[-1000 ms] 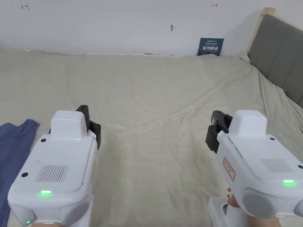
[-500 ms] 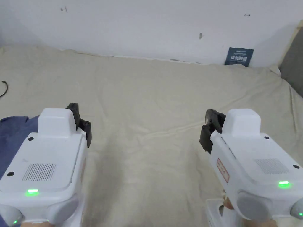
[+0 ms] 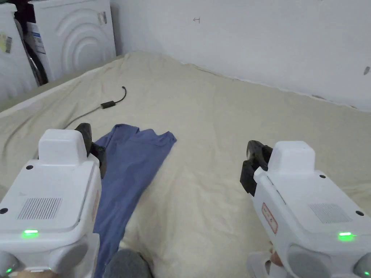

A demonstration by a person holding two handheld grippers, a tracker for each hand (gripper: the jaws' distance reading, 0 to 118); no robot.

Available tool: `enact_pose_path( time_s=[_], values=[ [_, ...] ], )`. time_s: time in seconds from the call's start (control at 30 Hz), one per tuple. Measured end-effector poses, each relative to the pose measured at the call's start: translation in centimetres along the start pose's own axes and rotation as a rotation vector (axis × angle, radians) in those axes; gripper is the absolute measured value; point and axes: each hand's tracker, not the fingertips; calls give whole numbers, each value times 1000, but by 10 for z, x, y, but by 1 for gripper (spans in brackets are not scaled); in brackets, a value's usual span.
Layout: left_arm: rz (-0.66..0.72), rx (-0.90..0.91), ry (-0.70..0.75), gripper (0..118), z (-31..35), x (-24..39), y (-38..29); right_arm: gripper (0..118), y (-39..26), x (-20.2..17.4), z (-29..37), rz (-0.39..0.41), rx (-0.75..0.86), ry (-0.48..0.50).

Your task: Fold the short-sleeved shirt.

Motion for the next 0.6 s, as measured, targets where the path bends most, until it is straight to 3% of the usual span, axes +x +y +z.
enact_pose_path(
  time_s=[0.2, 0.23, 0.37, 0.4, 0.5, 0.53, 0.6],
  values=[
    [28, -38, 58, 3, 1, -16, -8, 1, -2, -17, -4, 16, -11, 60],
    [36, -49, 63, 10, 0, -18, -9, 1, -2, -18, -5, 17, -14, 65],
    [95, -184, -13, 70, -20, -22, -9, 1, -2, -18, -6, 21, -29, 64],
    [103, -223, -36, 81, -29, -23, -8, 1, -2, -16, -6, 21, -29, 66],
    [127, -315, -101, 96, -58, -23, -5, 1, -2, -12, -7, 25, -31, 55],
    [132, -360, -134, 113, -72, -22, -5, 1, -3, -10, -7, 24, -33, 51],
    [133, -398, -172, 118, -98, -21, -3, 1, -4, -6, -10, 23, -43, 41]
  ],
)
